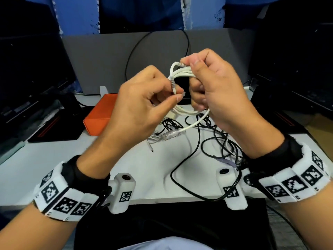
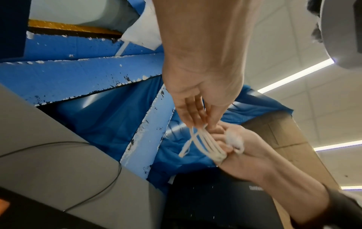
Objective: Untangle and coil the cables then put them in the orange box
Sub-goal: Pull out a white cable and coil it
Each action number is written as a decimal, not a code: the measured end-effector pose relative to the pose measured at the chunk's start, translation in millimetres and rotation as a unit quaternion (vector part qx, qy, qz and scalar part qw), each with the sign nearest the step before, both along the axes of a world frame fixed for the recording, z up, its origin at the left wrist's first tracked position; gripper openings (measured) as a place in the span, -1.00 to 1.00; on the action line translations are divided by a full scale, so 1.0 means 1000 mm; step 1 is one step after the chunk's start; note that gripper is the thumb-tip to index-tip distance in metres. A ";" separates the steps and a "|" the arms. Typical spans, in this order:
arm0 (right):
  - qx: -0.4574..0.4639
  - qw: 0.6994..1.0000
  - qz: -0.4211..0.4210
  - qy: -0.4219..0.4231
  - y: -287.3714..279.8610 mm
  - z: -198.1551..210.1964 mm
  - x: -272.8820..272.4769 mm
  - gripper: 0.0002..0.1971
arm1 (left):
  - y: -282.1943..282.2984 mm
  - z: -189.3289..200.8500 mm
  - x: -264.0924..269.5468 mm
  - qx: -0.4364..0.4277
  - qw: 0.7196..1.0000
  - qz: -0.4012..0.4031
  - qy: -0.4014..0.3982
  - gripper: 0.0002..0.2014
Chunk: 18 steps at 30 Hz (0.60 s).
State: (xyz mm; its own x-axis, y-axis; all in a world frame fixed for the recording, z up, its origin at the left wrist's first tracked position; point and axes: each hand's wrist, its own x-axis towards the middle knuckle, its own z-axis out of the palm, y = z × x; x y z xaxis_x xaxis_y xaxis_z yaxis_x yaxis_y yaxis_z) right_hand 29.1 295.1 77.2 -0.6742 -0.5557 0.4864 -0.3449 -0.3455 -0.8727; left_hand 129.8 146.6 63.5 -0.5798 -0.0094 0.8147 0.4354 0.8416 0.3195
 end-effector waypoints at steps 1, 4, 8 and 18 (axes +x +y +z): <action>0.001 0.999 0.024 -0.025 -0.002 -0.002 0.002 -0.80 | 0.001 -0.004 -0.003 -0.002 1.000 0.020 0.017 -0.91; 0.010 0.996 0.067 -0.053 -0.008 -0.008 0.007 -0.80 | -0.006 -0.012 -0.016 0.084 0.995 0.043 0.027 -0.65; 0.015 0.993 0.095 -0.069 -0.015 -0.015 0.010 -0.80 | -0.020 -0.013 -0.021 0.149 0.975 -0.107 -0.123 -0.70; 0.009 0.994 0.060 -0.088 -0.004 -0.006 -0.004 -0.81 | -0.034 -0.010 -0.016 0.094 0.936 -0.131 -0.313 -0.29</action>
